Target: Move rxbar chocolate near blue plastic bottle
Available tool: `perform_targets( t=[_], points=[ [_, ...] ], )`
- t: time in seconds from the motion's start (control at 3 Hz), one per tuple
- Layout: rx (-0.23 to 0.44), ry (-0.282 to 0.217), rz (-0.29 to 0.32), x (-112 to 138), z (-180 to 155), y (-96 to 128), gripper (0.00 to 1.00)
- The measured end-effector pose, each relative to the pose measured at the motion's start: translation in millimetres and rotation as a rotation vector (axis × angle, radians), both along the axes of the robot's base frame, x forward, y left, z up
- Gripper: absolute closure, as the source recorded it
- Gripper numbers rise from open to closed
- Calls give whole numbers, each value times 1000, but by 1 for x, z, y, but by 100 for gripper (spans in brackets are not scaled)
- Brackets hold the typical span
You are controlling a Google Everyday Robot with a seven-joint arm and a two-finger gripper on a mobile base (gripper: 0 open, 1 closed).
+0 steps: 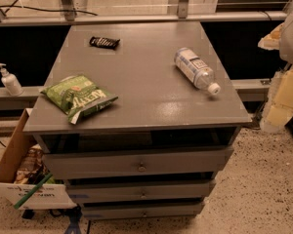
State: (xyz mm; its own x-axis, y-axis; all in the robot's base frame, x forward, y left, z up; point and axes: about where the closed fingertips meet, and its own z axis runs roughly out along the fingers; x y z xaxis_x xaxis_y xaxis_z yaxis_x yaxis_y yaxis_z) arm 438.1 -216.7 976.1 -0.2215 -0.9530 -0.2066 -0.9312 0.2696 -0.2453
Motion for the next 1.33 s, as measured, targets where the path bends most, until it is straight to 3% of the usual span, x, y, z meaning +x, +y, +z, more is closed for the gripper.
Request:
perform_targets(
  t=[0.33,0.67,1.33],
  points=[
    [0,0,0,0,0,0,0],
    [40,-17,23,17,-8,3,0],
    [202,-89,42,84,-23,30,0]
  ],
)
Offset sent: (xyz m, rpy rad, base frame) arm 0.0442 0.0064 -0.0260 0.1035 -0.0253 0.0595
